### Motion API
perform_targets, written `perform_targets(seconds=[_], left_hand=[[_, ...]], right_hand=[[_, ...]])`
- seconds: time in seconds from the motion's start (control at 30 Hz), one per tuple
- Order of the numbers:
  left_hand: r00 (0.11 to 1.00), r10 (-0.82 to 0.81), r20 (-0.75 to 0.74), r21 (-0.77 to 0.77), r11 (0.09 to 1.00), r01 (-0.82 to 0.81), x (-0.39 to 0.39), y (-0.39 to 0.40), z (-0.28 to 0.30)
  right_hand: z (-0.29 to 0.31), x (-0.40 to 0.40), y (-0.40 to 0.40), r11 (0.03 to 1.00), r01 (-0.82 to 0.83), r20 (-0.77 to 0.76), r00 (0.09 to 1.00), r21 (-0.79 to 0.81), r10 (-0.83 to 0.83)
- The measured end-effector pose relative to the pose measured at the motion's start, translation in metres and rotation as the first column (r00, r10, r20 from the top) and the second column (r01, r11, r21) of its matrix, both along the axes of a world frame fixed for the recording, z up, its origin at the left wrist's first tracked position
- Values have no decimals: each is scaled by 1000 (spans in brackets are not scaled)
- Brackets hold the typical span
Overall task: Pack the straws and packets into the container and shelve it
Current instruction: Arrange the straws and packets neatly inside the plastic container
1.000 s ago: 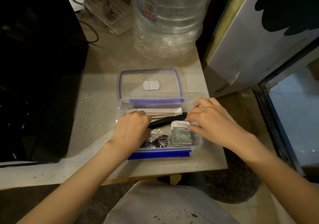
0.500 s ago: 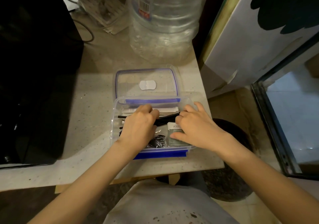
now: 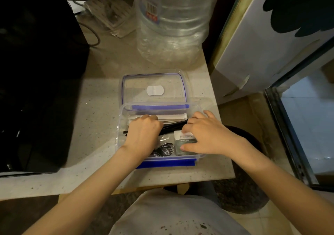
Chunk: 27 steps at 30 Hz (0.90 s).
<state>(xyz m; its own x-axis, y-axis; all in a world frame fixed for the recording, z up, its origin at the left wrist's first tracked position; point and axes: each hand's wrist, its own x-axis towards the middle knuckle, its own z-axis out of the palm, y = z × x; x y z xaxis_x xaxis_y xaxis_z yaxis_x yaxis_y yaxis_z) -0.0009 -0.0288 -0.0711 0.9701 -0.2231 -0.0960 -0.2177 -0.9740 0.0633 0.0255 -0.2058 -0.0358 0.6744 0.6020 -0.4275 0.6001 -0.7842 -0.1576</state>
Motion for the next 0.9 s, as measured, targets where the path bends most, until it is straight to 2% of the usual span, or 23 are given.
perform_targets(seconds=[0.13, 0.27, 0.33, 0.43, 0.53, 0.6, 0.77, 0.9], left_hand=[[1000, -22, 0, 31, 999, 22, 2, -2, -5], [999, -28, -30, 2, 1000, 28, 2, -1, 0], [1000, -9, 5, -3, 1000, 9, 2, 2, 2], [999, -13, 32, -116, 993, 17, -1, 3, 2], [997, 18, 71, -203, 979, -4, -5, 1, 1], [999, 31, 39, -179, 984, -23, -4, -1, -1], [998, 55, -12, -107, 993, -56, 0, -2, -3], [994, 86, -72, -103, 990, -94, 1, -1, -1]], right_hand=[[-1, -1, 1, 1000, -2, -25, 1000, 13, 2], [-3, -2, 2, 1000, -12, 10, 1000, -16, 12], [-3, -3, 2, 1000, -19, 29, 999, -26, 19], [2, -4, -3, 998, -10, 54, 999, 57, 7], [9, -1, -10, 986, 2, 210, 977, 170, -38], [7, 0, -12, 978, 2, 316, 946, 210, -70], [-8, 2, -3, 992, -23, 397, 917, 124, -29], [-10, 5, 13, 997, 47, 417, 907, 54, -66]])
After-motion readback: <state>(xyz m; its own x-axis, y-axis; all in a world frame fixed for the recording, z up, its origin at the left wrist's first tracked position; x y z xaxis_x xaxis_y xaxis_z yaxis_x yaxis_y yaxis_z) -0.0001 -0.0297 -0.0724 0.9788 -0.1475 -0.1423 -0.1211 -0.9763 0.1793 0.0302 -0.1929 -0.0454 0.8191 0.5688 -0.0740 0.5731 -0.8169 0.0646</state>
